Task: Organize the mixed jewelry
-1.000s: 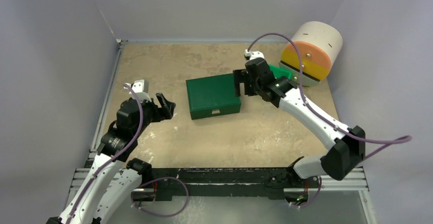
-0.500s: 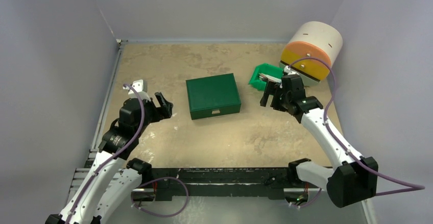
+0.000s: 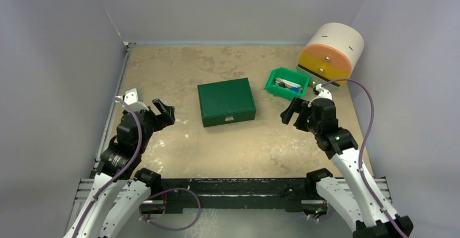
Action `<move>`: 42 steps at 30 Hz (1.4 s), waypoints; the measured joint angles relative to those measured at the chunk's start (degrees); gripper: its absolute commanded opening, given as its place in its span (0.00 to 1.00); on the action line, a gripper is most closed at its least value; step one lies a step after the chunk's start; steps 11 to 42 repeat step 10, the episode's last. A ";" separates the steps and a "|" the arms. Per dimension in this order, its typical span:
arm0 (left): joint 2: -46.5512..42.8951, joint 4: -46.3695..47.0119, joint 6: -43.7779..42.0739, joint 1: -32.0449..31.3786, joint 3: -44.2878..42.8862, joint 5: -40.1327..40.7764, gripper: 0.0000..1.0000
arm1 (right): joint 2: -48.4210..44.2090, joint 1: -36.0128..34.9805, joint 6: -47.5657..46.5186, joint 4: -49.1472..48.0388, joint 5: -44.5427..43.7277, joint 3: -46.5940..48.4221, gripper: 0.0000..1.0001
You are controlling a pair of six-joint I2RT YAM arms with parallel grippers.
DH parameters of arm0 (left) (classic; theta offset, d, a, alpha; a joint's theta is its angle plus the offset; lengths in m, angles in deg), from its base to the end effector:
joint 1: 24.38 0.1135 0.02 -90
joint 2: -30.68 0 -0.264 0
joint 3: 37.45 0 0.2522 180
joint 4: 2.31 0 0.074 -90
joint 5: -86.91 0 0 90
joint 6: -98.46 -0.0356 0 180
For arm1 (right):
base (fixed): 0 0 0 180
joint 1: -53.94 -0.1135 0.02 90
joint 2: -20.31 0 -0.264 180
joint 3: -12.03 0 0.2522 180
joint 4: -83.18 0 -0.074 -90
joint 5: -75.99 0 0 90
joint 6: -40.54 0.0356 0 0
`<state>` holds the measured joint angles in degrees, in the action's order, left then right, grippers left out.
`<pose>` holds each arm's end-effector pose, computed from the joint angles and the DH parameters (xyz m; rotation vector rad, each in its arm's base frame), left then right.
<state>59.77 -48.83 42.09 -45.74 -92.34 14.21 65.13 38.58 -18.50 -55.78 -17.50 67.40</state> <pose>0.1132 -0.0329 0.3134 -0.4060 1.8882 -0.3534 0.1694 0.0443 0.2902 0.3258 2.1051 0.4192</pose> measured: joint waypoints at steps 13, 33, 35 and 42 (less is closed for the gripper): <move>-8.72 -0.33 0.22 0.00 -0.39 2.40 0.84 | -13.29 0.00 -0.17 -1.03 1.20 -5.77 0.99; -8.72 -0.33 0.22 0.00 -0.39 2.40 0.84 | -13.29 0.00 -0.17 -1.03 1.20 -5.77 0.99; -8.72 -0.33 0.22 0.00 -0.39 2.40 0.84 | -13.29 0.00 -0.17 -1.03 1.20 -5.77 0.99; -8.72 -0.33 0.22 0.00 -0.39 2.40 0.84 | -13.29 0.00 -0.17 -1.03 1.20 -5.77 0.99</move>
